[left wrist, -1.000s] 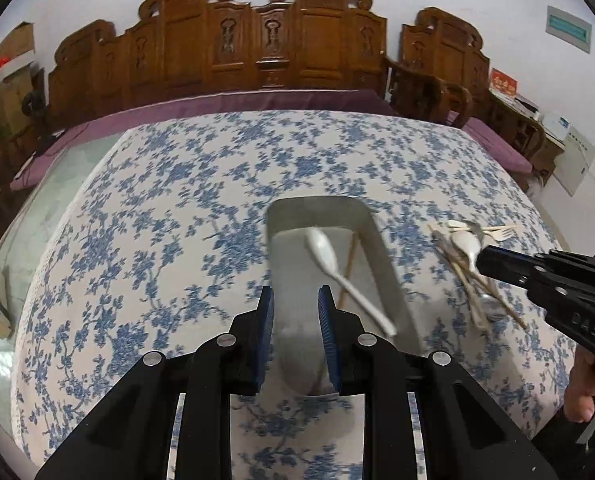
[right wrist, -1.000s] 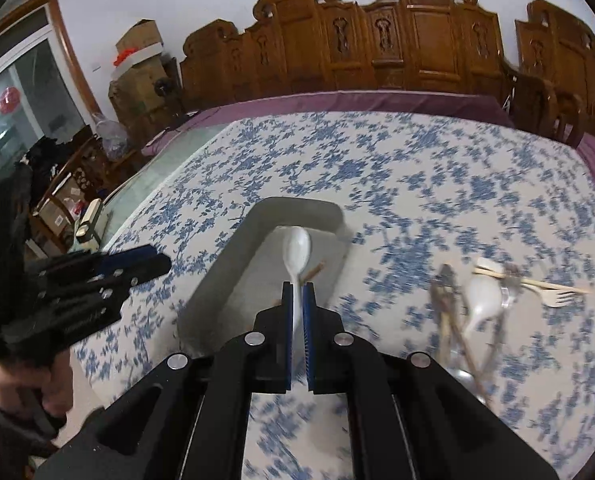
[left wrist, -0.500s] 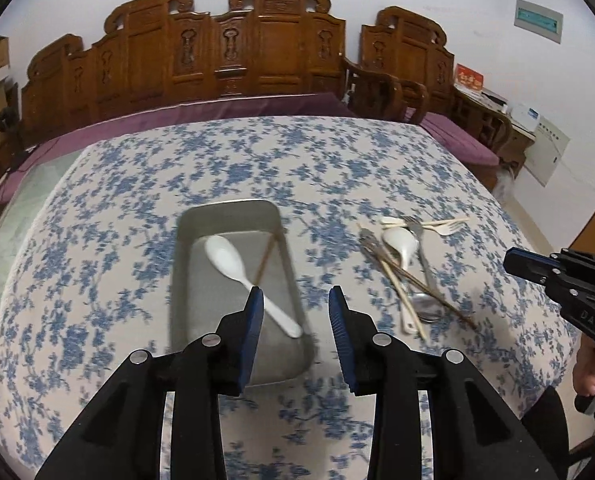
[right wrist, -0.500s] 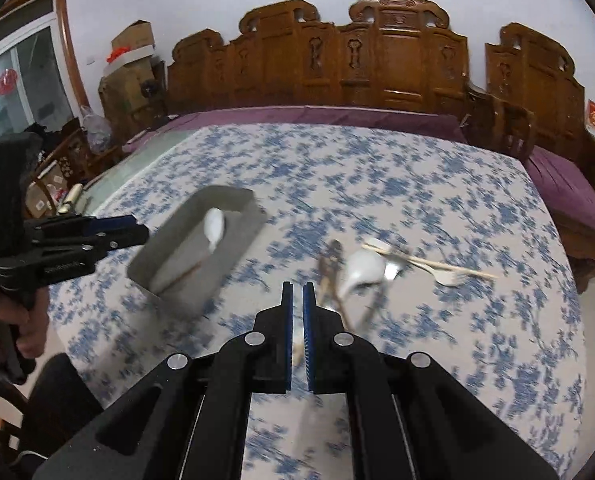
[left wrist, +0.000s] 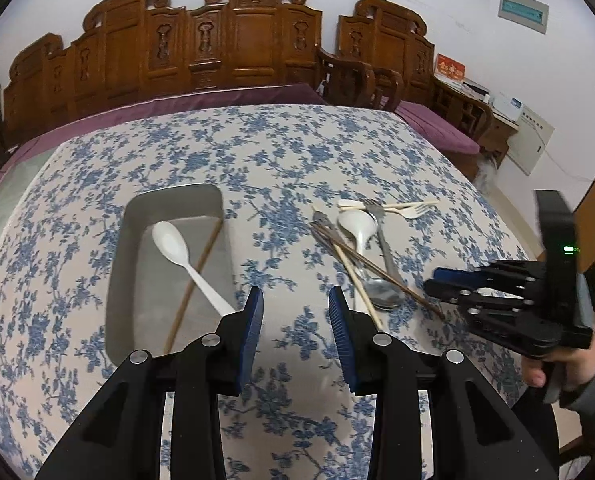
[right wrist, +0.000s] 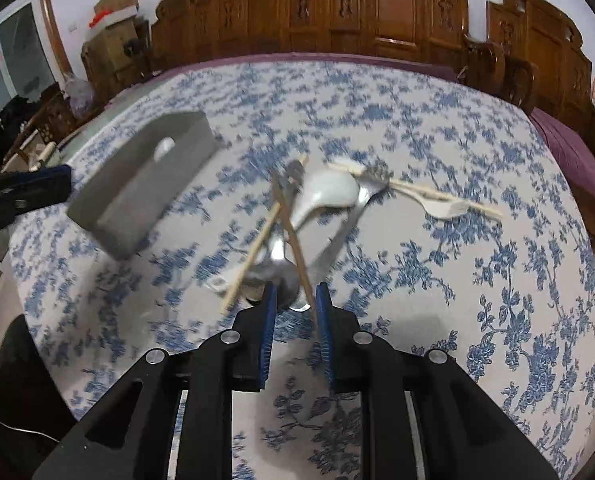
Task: Organize utensils
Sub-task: 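Return the right gripper to the pile and grasp a dark wooden chopstick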
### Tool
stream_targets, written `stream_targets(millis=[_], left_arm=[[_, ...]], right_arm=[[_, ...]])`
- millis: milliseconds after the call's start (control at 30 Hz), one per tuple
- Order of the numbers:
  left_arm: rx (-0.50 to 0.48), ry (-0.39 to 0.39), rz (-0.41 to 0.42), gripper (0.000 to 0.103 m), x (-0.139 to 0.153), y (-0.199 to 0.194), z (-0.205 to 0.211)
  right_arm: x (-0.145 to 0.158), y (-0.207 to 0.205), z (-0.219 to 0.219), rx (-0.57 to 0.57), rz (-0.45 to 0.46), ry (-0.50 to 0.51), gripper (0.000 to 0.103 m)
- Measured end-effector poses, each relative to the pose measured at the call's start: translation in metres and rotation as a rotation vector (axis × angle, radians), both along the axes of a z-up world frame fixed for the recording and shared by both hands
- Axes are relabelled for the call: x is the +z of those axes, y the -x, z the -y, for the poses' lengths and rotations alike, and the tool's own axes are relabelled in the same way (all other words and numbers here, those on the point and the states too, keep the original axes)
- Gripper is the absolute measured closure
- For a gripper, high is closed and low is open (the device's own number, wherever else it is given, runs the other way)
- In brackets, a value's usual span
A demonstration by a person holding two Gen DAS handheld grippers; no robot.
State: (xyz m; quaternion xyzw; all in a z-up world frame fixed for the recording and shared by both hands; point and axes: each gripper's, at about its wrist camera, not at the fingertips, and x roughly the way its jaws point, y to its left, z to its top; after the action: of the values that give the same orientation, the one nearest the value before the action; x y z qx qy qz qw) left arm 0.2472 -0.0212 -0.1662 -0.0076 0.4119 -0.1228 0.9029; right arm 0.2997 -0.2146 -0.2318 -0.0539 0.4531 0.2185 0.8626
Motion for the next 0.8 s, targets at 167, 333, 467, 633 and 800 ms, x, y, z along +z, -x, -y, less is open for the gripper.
stream_targets(millis=[167, 333, 467, 633, 800], left_arm=[[-0.030, 0.002, -0.015, 0.071, -0.006, 0.004, 0.014], [-0.042, 0.001, -0.038, 0.071, -0.015, 0.004, 0.024], [-0.046, 0.000, -0.064, 0.071, -0.026, 0.005, 0.030], [-0.051, -0.008, -0.095, 0.071, -0.036, 0.005, 0.038], [-0.048, -0.012, -0.120, 0.071, -0.047, 0.002, 0.046]], right_arm=[[-0.019, -0.006, 0.007, -0.002, -0.038, 0.032, 0.081], [-0.027, -0.005, 0.008, 0.026, -0.060, 0.049, 0.081], [-0.035, -0.001, 0.005, 0.047, -0.060, 0.091, 0.081], [-0.037, 0.000, 0.003, 0.062, -0.033, 0.117, 0.091], [-0.036, 0.003, 0.008, 0.065, -0.035, 0.095, 0.097]])
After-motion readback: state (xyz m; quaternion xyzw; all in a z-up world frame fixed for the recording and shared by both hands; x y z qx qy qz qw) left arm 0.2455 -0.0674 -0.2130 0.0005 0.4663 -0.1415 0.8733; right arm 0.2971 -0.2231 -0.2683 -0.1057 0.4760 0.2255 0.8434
